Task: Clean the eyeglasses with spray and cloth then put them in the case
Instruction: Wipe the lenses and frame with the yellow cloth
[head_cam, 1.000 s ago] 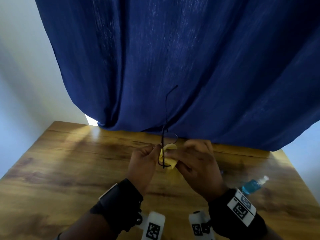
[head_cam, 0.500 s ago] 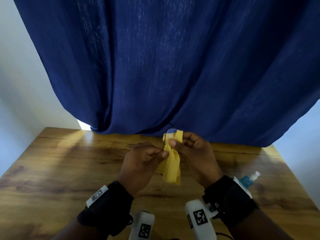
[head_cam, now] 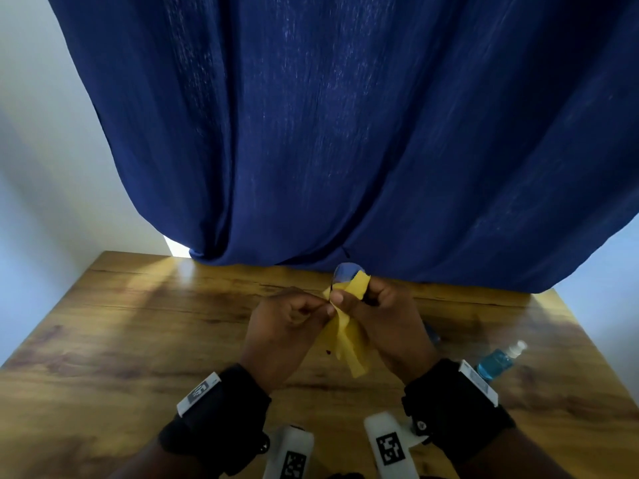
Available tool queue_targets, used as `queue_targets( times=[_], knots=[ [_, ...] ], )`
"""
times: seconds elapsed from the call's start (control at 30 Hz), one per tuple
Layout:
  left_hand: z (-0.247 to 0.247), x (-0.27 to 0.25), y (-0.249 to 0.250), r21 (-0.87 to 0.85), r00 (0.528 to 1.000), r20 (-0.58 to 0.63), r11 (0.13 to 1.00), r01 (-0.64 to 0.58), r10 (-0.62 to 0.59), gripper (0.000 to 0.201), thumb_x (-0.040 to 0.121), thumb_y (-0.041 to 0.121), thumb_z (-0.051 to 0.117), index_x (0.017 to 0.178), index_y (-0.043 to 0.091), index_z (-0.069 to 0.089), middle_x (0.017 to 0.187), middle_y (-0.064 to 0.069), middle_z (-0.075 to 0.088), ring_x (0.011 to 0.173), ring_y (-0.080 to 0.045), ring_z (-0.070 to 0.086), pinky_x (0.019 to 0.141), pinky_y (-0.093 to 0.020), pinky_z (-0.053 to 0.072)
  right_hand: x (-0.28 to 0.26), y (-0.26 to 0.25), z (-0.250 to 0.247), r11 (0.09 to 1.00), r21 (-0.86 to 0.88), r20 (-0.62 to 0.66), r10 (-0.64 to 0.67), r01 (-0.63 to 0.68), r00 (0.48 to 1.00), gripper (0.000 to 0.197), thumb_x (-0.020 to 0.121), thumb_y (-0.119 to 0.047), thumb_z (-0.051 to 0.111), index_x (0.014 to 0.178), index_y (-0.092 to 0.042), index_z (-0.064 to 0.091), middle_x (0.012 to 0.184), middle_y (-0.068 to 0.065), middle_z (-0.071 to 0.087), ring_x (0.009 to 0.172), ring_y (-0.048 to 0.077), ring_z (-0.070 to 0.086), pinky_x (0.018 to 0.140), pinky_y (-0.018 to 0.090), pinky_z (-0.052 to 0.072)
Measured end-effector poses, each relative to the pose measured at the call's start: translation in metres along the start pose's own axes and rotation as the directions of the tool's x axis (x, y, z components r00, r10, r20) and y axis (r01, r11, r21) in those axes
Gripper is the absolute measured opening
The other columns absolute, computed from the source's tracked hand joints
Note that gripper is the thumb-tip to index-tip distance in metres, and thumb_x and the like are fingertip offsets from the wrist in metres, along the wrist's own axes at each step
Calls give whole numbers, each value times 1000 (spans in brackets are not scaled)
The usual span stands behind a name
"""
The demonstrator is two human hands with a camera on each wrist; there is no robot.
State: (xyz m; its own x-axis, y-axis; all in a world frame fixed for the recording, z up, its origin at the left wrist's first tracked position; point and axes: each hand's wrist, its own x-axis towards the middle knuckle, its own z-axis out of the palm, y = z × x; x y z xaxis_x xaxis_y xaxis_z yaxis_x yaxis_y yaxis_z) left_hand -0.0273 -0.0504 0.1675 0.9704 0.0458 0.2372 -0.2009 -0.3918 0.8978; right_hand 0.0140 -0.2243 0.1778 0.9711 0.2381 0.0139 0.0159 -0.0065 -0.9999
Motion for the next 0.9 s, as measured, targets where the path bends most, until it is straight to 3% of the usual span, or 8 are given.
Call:
queue_targets(
  times=[0.13,0.33,0.47,0.6,0.7,0.8,0.87,0.9],
  knots=[
    [-5,3,-1,-54,1000,18,998,17,-16,8,91,29,73,93,27,80,94,13,76,92,-5,71,76,-19,56,-2,1,-6,999,25,37,42,-43,998,21,88,-17,78,108,-13,78,103,9,80,100,26,76,91,47,61],
    [-2,4,1,23,994,112,1000,-2,0,16,98,31,64,102,29,79,97,12,76,94,-9,70,81,-35,59,-3,-3,-9,999,-30,-47,27,-28,999,22,84,-25,81,102,-13,79,96,8,80,92,26,77,83,43,63],
    [1,3,1,40,1000,23,999,-18,17,11,95,28,69,97,28,80,91,16,76,90,-3,70,77,-24,57,-7,1,-6,996,-44,-41,71,-73,997,22,87,-28,79,106,-17,79,99,3,81,94,18,77,84,35,62],
    [8,5,-1,-1,997,-47,998,69,-69,10,94,25,71,96,27,81,91,14,78,89,0,71,79,-24,59,-13,8,-11,990,-69,-123,113,-122,986,24,88,-36,77,100,-16,80,95,4,81,93,20,77,89,47,62],
    [7,7,0,-86,989,-69,988,127,-133,12,94,21,71,95,27,82,90,15,80,89,2,72,79,-17,58,-13,10,-22,991,-16,-253,125,-133,959,24,90,-41,73,103,-21,79,90,-2,81,85,15,77,78,37,62],
    [8,12,-6,-132,973,-105,972,192,-206,17,93,14,71,90,27,82,88,17,80,88,5,73,79,-14,55,-13,6,-28,991,90,-346,125,-100,930,27,95,-40,67,96,-15,78,62,-2,66,58,13,61,54,24,50],
    [10,14,-8,-163,965,-81,958,234,-250,19,93,12,70,89,27,82,88,16,81,89,1,74,83,-21,57,-13,0,-28,993,118,-332,56,-17,942,28,97,-37,64,93,-12,75,61,1,59,57,13,56,56,25,49],
    [11,14,-8,-179,962,-57,951,253,-267,20,93,13,70,88,27,82,88,14,81,90,-3,75,83,-26,59,-13,-3,-28,998,12,-304,-54,60,951,23,99,-34,63,92,-14,74,66,-1,62,61,10,59,62,24,50]
  ],
)
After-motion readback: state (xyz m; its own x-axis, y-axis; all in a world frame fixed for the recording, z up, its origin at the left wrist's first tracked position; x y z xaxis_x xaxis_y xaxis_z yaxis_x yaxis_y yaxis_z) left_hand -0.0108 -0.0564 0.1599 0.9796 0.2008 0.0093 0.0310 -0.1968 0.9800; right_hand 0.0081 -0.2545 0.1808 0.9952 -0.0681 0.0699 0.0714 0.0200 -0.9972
